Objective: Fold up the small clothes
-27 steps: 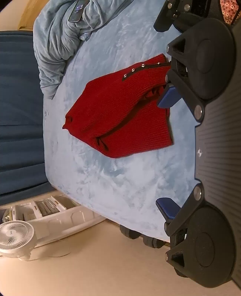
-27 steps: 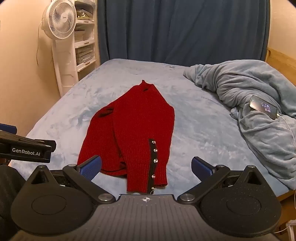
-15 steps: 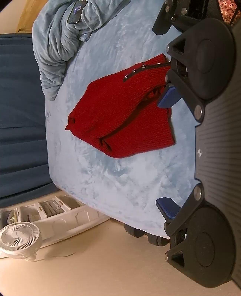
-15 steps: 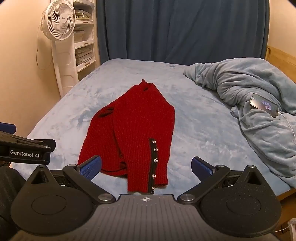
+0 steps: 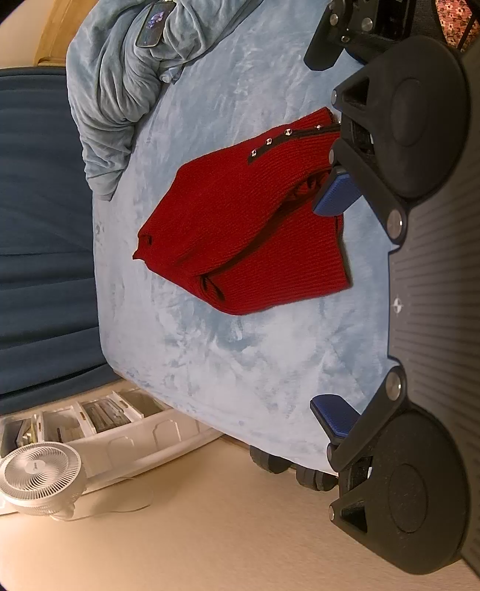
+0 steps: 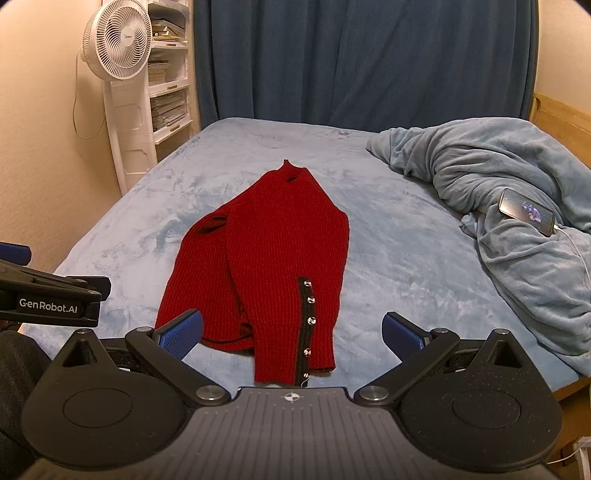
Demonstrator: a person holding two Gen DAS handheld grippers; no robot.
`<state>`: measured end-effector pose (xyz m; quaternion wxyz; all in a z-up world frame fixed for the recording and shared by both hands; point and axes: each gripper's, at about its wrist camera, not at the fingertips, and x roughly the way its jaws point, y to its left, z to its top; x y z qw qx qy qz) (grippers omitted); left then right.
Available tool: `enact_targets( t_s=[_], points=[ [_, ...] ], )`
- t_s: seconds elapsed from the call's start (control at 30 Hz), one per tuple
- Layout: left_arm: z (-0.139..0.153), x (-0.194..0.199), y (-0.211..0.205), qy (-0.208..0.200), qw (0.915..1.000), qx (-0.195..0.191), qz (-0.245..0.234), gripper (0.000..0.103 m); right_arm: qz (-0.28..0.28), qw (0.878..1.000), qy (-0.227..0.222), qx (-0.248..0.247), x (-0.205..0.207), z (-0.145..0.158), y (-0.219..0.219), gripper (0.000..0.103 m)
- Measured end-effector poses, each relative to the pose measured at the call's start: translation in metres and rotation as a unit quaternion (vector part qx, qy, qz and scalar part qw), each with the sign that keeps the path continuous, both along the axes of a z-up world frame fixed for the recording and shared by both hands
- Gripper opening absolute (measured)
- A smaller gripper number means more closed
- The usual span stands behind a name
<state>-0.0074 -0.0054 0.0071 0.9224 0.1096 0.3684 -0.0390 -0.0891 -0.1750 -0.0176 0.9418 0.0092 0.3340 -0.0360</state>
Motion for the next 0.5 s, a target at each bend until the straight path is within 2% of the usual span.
enact_targets(
  t_s=[0.5],
  points=[
    [0.0007, 0.0005, -0.0032, -0.003, 1.0, 0.002, -0.003, 0.103, -0.001, 1.0, 0.0, 0.0, 0.0009, -0.0004, 0.0007, 0.102]
  ],
)
